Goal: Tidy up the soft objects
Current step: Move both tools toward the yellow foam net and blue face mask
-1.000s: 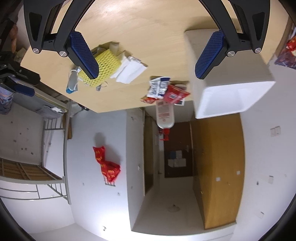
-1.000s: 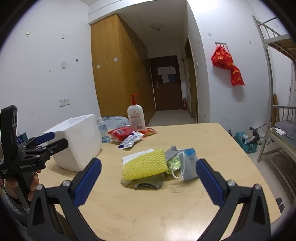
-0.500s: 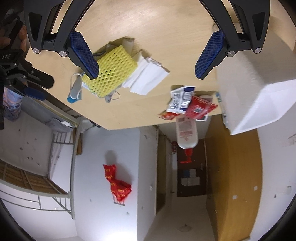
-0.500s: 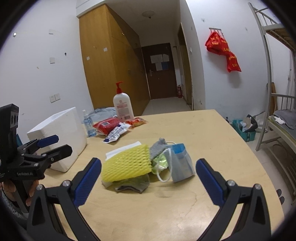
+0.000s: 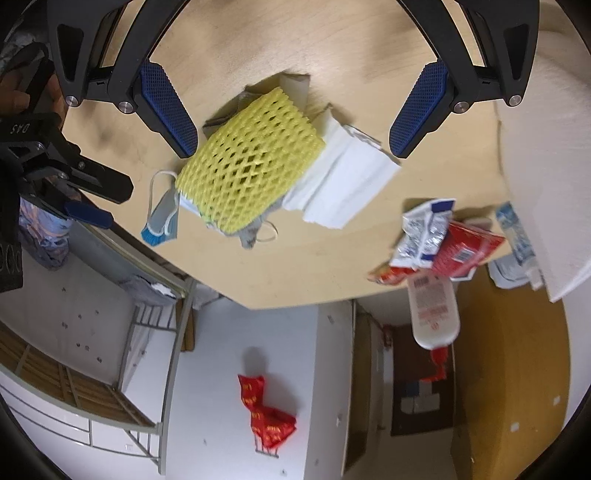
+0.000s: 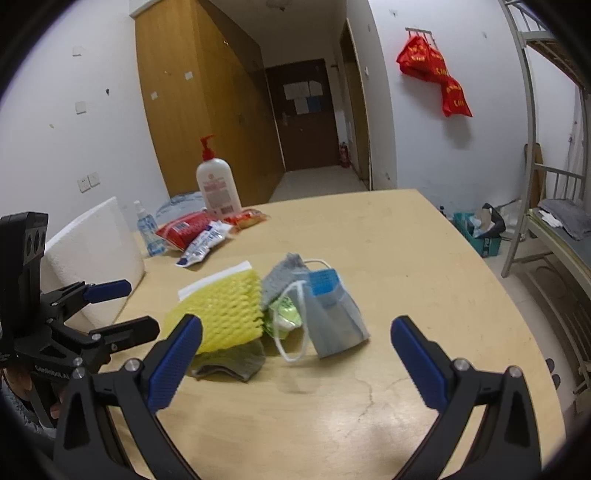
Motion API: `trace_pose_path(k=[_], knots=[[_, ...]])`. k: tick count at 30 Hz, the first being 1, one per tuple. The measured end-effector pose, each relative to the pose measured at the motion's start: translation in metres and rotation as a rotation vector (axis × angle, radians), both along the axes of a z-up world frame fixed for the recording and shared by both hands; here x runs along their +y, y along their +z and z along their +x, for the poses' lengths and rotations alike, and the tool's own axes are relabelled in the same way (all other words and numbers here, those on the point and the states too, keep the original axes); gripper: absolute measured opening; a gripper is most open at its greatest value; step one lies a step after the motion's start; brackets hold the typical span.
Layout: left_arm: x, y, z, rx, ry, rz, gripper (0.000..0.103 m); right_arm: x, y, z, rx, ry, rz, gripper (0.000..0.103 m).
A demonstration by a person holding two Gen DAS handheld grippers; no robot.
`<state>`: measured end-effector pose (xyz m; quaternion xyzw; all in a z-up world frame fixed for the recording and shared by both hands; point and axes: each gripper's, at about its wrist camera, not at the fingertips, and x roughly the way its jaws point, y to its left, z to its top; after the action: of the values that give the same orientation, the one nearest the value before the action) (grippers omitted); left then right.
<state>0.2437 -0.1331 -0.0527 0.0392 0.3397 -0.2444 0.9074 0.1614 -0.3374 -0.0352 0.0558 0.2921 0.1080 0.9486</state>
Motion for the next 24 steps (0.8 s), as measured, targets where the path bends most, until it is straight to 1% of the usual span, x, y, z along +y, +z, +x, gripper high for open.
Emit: trace_pose_path(k=[5,10,13,15,17,19,21,22,23,24], knots=[[-0.005,-0.010,0.010,0.053,-0.023,-0.006,0.102,-0.004,-0.004,0.007,0.020,-0.003,0.005,0.103],[-0.012,-0.017,0.015,0.079,-0.040,0.018,0.097,-0.006,-0.009,0.014,0.044,-0.002,0.001,0.103],[-0.015,-0.023,0.021,0.109,-0.047,0.025,0.090,-0.006,-0.011,0.018,0.059,-0.001,0.000,0.103],[-0.016,-0.028,0.025,0.133,-0.052,0.023,0.087,-0.007,-0.013,0.020,0.071,-0.001,-0.004,0.103],[-0.016,-0.031,0.028,0.148,-0.052,0.026,0.081,-0.008,-0.014,0.022,0.079,-0.002,0.001,0.103],[-0.016,-0.033,0.028,0.155,-0.051,0.024,0.078,-0.009,-0.016,0.023,0.085,-0.002,0.000,0.103],[-0.016,-0.033,0.029,0.161,-0.057,0.016,0.071,-0.009,-0.017,0.024,0.088,-0.004,-0.003,0.103],[-0.016,-0.033,0.029,0.164,-0.059,0.015,0.065,-0.009,-0.018,0.025,0.091,-0.004,-0.003,0.103],[-0.016,-0.034,0.029,0.166,-0.063,0.014,0.060,-0.010,-0.018,0.025,0.093,-0.006,-0.003,0.103],[-0.016,-0.034,0.029,0.167,-0.063,0.012,0.059,-0.010,-0.018,0.026,0.093,-0.006,-0.003,0.103]])
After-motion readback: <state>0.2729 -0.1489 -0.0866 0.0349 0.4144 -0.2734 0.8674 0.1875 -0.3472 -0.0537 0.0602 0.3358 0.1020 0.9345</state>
